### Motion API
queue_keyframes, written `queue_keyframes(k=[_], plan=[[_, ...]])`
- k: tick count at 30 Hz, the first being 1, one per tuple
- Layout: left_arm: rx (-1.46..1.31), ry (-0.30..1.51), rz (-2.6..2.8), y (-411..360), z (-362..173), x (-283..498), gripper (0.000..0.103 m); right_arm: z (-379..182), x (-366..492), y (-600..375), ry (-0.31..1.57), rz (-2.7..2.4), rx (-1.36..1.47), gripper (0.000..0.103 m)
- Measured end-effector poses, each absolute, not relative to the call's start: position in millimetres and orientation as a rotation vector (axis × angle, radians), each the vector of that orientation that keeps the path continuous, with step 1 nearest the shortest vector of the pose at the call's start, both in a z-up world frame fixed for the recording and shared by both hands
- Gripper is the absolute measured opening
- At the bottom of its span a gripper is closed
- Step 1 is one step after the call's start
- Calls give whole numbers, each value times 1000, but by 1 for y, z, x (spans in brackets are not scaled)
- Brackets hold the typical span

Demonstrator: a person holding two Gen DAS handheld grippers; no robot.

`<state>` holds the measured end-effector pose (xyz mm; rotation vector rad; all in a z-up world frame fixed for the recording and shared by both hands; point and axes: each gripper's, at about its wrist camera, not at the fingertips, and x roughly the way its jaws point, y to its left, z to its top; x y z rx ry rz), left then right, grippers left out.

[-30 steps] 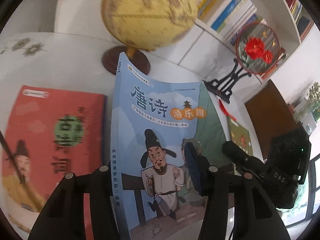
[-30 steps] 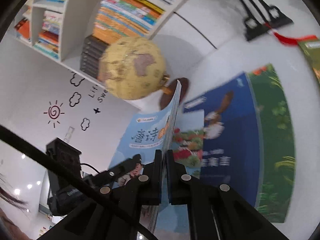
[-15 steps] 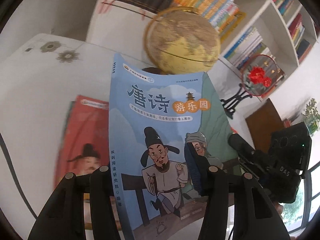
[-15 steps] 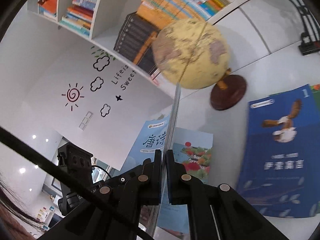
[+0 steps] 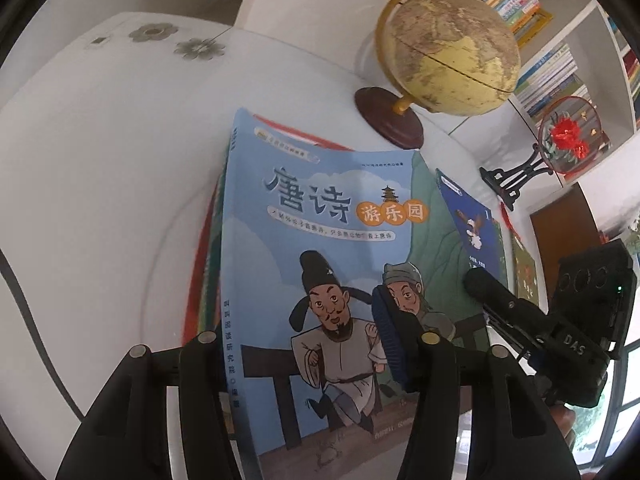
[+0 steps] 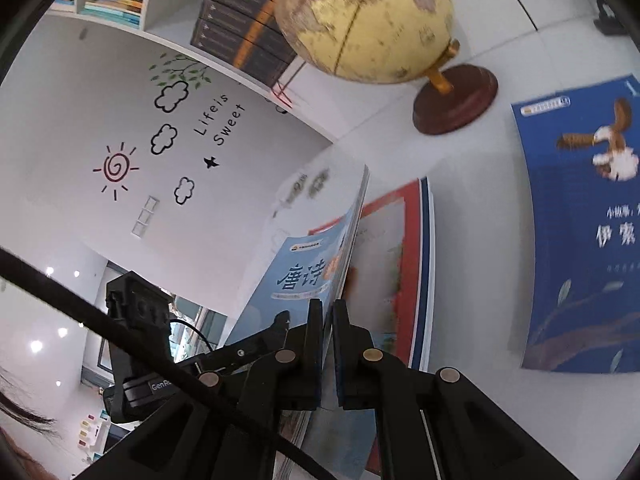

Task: Organize books

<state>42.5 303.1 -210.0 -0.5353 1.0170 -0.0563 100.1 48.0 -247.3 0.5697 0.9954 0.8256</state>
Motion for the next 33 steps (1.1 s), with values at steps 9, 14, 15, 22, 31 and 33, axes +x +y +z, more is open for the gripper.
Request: queue_keyframes(k=[9,14,15,22,31,33], plan=[[-471,1018,28,315,-204,37,69,-260,102,61,1063,724,464,7],[-436,1026,41,315,-201,38,69,-262,104,65,1101,690,423,11],[-418,1026,51,314,-200,39,69,-263,105,65,1111,685,427,14],[-345,1027,60,301,-190,46,69,-259,103,57,1113,636,437,62],[-321,1022,37,270,-179,62,69,-255,108,9,1106,599,550,62],[-306,1026,32,261,-177,66,69,-253,109,-6,1094,583,563,62]])
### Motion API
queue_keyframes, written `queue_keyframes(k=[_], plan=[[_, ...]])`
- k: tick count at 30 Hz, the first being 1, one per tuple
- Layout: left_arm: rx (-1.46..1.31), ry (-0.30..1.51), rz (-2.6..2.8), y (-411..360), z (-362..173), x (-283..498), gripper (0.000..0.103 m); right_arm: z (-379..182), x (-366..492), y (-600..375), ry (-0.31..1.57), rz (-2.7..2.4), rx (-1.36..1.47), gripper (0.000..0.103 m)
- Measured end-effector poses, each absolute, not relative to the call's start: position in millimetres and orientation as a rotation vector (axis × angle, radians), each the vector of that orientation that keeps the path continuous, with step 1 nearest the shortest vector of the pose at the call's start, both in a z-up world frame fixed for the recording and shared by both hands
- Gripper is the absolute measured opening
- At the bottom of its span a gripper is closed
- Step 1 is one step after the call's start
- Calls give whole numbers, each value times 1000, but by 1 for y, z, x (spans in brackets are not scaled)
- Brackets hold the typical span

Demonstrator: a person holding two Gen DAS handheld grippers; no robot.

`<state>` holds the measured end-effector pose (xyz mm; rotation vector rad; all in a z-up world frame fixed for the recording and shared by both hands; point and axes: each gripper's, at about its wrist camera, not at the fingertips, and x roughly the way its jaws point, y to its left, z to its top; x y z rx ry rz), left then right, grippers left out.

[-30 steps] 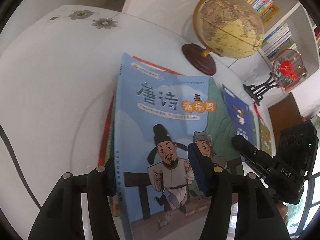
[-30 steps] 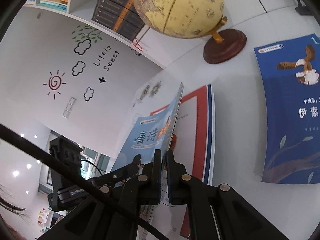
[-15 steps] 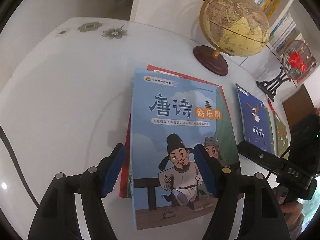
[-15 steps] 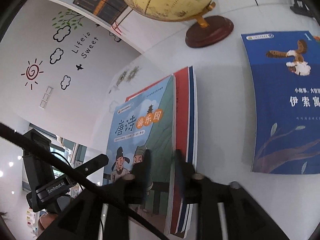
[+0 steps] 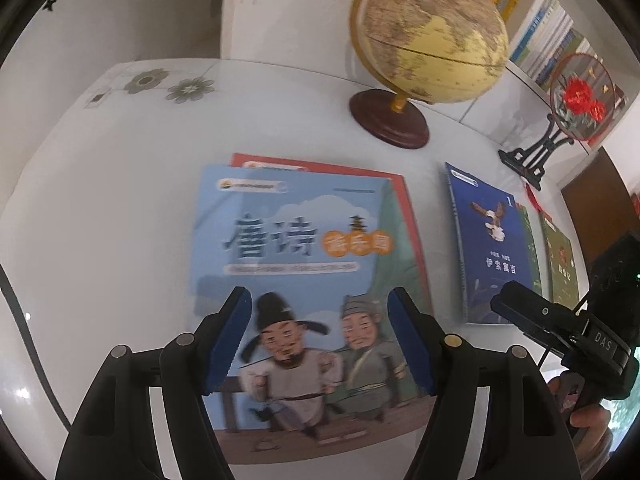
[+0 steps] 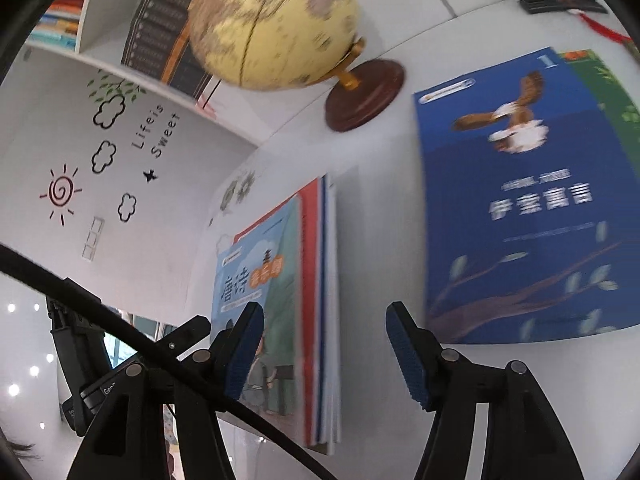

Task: Organize books

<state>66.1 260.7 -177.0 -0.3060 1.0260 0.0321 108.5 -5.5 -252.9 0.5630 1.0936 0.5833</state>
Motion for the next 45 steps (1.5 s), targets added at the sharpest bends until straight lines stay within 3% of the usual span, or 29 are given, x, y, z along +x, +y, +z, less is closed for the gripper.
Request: queue_keyframes(k=[12,27,45], plan=[[-368,1005,-100,193,-165,100,69,-251,113,-82,1067,502,638,62],[-346,1088,-176,113,-196,143,69,-253,124,-175,1047,369,601,62],[-276,1139,-123,92,-223,177,69,-269,155,-186,1074,381,545,64]])
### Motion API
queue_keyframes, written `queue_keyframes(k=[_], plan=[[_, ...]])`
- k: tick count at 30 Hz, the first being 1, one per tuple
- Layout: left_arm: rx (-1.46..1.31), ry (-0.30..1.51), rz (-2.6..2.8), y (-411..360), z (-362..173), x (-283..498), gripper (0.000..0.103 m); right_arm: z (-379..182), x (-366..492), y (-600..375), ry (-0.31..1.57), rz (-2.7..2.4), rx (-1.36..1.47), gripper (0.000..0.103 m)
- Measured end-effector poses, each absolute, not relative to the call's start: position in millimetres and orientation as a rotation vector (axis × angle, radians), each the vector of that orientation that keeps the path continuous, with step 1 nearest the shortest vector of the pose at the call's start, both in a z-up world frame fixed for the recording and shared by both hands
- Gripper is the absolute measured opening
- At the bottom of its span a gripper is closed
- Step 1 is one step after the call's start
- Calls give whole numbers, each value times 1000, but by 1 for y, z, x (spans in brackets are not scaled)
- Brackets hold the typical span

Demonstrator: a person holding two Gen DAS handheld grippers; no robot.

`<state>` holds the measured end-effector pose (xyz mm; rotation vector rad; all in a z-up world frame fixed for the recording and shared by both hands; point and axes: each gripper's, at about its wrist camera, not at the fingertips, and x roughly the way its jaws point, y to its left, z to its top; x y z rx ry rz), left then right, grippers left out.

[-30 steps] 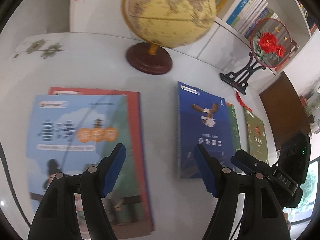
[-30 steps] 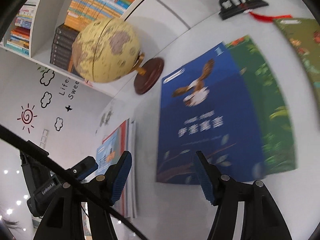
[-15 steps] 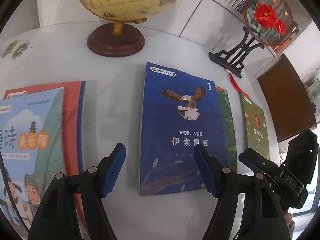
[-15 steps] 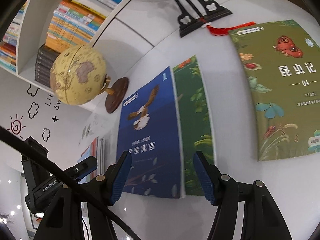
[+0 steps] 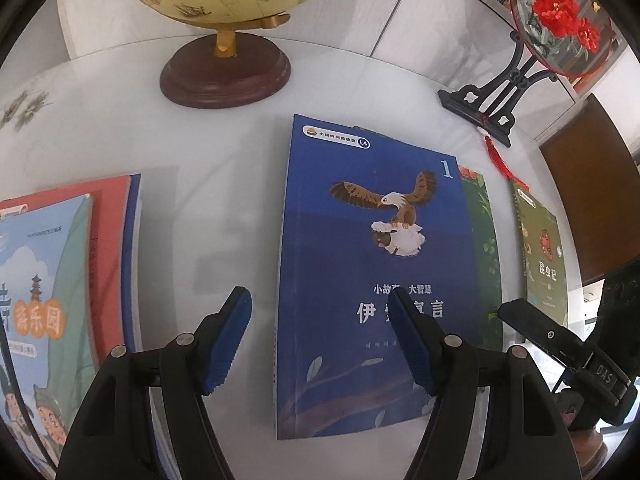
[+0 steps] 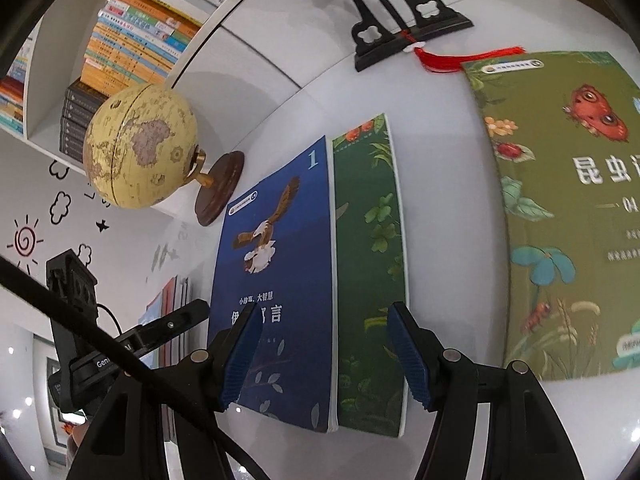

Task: Organize books

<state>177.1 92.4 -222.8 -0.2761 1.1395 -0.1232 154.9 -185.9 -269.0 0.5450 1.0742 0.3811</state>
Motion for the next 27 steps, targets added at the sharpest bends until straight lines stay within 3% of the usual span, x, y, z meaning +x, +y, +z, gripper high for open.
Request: queue_keyframes(k=[17,22,27], plan=[[-336,1130,-144,96,-234,194,74,-268,174,-162,1024,464,501,103],[-335,1128,-194,87,-234,195,73,-268,178,-140,1055,499,425,103],[-406,1129,-229,90,-236,198,80,-274,179,-144,1059,544,556,103]])
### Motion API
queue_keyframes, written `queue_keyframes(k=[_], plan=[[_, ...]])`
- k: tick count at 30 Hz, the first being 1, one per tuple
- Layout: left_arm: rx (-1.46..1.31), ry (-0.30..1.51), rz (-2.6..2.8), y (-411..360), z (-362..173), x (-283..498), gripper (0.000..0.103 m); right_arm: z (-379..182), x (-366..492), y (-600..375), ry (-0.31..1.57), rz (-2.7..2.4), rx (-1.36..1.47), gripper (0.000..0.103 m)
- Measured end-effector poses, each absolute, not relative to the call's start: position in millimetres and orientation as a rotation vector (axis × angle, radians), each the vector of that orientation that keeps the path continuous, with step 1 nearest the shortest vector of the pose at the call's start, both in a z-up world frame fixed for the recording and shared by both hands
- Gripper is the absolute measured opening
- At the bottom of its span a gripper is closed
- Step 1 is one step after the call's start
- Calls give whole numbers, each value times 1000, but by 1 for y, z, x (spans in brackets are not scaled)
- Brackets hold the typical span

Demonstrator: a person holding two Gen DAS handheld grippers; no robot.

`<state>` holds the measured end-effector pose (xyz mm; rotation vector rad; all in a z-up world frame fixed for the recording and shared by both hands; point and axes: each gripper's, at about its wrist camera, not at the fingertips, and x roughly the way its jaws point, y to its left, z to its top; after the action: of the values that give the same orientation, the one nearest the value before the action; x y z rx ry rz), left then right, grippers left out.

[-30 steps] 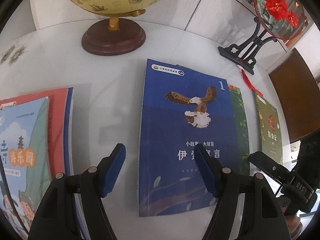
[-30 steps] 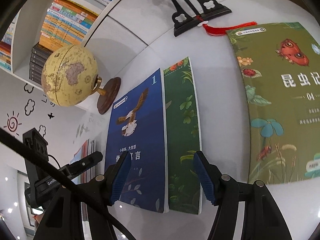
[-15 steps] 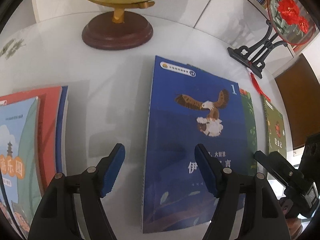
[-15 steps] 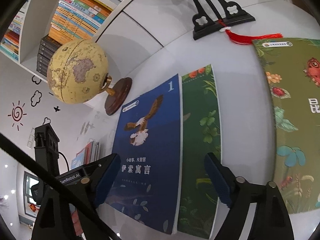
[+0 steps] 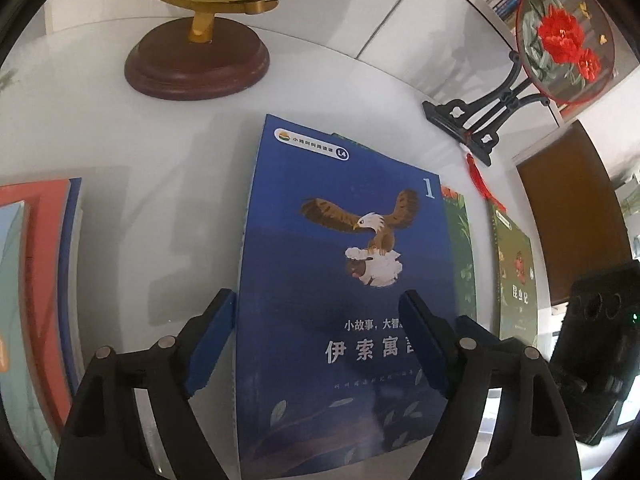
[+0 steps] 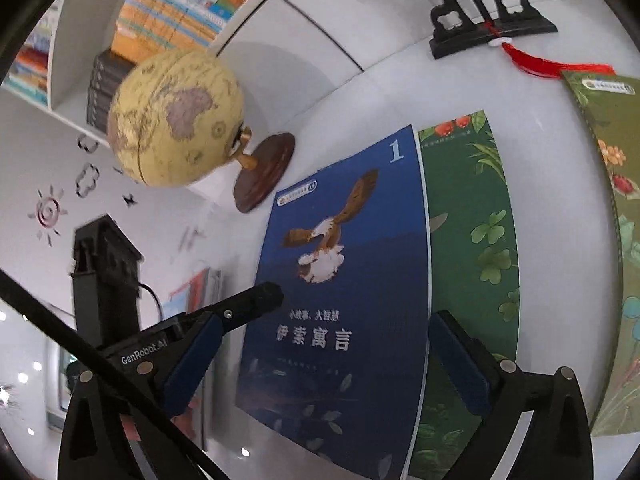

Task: Organize books

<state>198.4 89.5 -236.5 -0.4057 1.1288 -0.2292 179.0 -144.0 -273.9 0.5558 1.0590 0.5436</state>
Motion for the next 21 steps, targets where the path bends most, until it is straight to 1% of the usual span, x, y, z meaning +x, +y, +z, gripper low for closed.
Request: queue_keyframes(k=[4,6,9,10,11,12,13,14,15,17,19,20,21], plan=[[-375,1120,-239,85,-238,196,80,-283,181,-167,1043,583,740,103],[-385,1106,-246,88,-237,194,80,-282,181,-172,1041,607,769,103],[-437,1061,-263,96,-231,190,80,-278,176,-173,1025,626,750,97],[-460,1041,-275,98,-228,190,80,-276,176,-175,1013,634,762,92],[-477,1029,-285,100,-226,189,80,-274,175,-178,999,644,777,84],[-495,1015,-298,100,-223,190,80,-272,174,-181,982,653,793,78],[-518,1001,-311,102,-221,189,80,-269,173,-183,969,664,805,64],[-532,993,-318,103,-220,189,80,-269,173,-183,965,674,810,57],[-555,989,-330,105,-220,189,80,-269,173,-183,972,678,807,55],[-587,1006,-341,104,-224,191,79,-273,175,-179,999,683,797,43],[-549,1026,-328,97,-227,190,75,-280,178,-170,1054,660,773,37],[-530,1025,-323,94,-227,188,73,-283,177,-165,1070,628,740,32],[-528,1020,-325,94,-228,186,67,-283,177,-163,1072,614,715,28]])
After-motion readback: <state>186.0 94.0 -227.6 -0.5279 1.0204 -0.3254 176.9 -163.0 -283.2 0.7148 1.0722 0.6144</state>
